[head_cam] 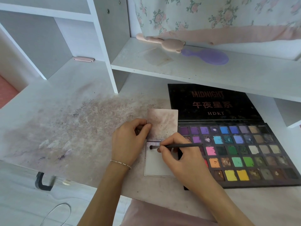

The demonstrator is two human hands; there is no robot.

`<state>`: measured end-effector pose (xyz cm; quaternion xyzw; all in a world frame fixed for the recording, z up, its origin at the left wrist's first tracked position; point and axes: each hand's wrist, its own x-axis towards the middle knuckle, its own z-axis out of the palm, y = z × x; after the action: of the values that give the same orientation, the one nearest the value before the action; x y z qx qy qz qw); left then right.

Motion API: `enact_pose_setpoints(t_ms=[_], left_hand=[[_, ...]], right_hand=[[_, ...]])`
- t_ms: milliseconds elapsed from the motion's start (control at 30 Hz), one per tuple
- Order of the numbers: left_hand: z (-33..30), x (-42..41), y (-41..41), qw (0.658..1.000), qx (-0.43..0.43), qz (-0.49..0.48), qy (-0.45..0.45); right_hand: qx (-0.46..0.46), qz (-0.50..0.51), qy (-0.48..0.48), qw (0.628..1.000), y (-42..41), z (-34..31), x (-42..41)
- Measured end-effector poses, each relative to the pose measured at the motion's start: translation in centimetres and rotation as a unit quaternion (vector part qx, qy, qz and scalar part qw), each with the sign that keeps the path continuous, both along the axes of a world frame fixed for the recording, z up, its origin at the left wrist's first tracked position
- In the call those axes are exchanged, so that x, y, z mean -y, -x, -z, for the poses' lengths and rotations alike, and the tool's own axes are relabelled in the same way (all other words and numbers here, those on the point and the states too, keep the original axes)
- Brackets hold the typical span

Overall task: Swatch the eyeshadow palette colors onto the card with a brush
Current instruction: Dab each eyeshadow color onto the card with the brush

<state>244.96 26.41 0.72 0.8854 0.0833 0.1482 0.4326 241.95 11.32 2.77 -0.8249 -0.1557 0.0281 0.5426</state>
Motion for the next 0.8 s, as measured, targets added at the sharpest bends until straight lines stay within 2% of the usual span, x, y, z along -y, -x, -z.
enact_pose_setpoints(t_ms=[800], left_hand=[[-0.06,0.06,0.08,1.0,-0.001,-0.001,-0.01]], right_hand=[[-0.002,-0.006,0.03,1.0,-0.08,0.01,-0.01]])
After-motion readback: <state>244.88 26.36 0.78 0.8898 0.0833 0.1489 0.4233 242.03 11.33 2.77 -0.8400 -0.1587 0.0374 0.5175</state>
